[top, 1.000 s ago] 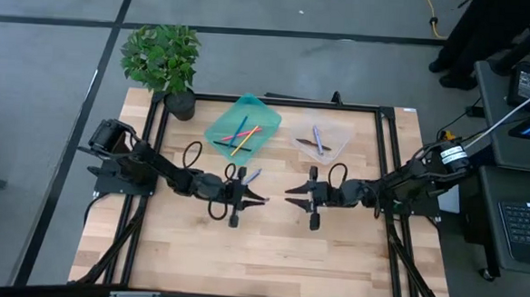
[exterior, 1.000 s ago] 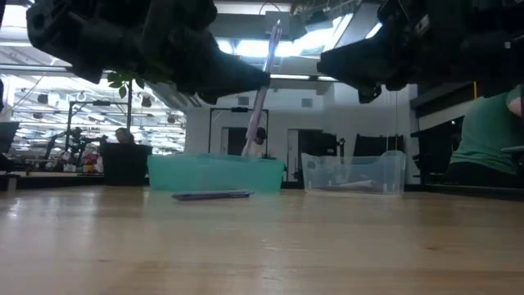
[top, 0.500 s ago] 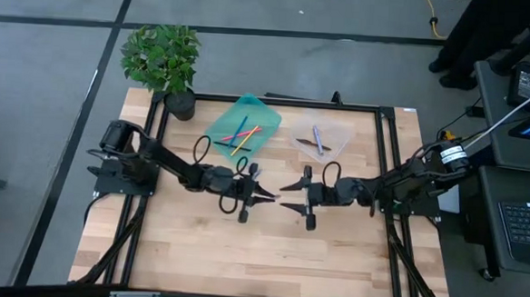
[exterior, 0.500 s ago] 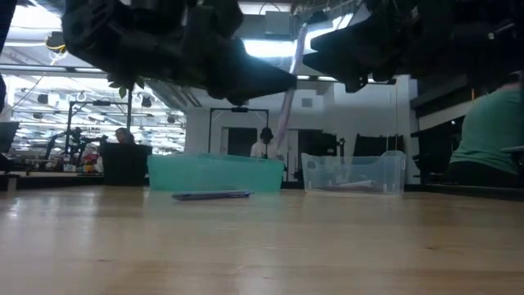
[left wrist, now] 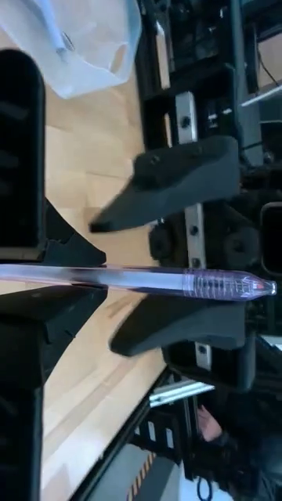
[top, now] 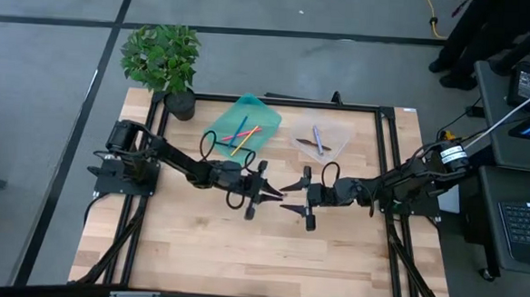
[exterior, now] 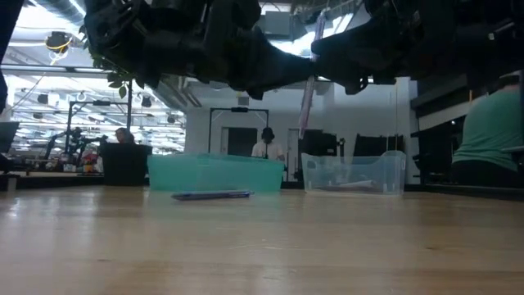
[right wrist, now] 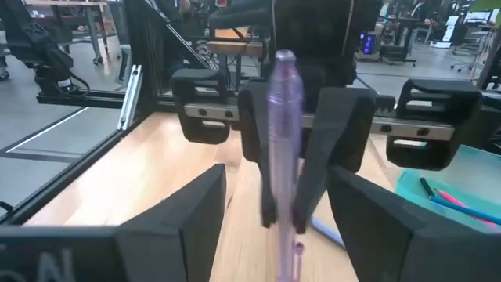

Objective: Sort pens & pencils
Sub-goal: Put the purple pen into the transparent bin

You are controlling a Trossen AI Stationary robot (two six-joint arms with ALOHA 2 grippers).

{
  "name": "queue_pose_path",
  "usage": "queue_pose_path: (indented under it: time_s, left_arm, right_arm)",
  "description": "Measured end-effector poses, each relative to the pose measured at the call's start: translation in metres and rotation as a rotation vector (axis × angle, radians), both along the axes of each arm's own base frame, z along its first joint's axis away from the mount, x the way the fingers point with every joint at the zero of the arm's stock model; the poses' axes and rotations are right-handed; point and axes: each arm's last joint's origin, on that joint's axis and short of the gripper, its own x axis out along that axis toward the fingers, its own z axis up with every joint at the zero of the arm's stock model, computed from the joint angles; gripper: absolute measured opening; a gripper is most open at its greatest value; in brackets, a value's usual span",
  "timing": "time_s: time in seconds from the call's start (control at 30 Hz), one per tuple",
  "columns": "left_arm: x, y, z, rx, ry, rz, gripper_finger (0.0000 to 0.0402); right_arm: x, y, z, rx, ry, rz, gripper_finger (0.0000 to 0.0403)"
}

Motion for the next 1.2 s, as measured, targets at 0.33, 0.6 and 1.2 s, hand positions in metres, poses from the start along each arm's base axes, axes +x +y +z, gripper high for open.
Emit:
queue_pose_path:
  time_s: [0.33,0.6,1.2]
  left_arm:
    - [0.005,-0.001,0.003,0.002,0.023,-0.007,0.0021]
    - [0.004,-0.003,0.003,-0.032,0.032,-0.027,0.0021]
    - [0.002,-0.001,-0.008,-0.073,0.15,0.094,0.0148]
  right_arm:
    - [0.0,0.0,0.0,-0.001,0.001,-0.001,0.0159]
    - [0.0,0.0,0.0,-0.002,0.005,0.004,0.0036]
    - [0.0,0.0,-0.002,-0.014,0.023,0.018,0.0036]
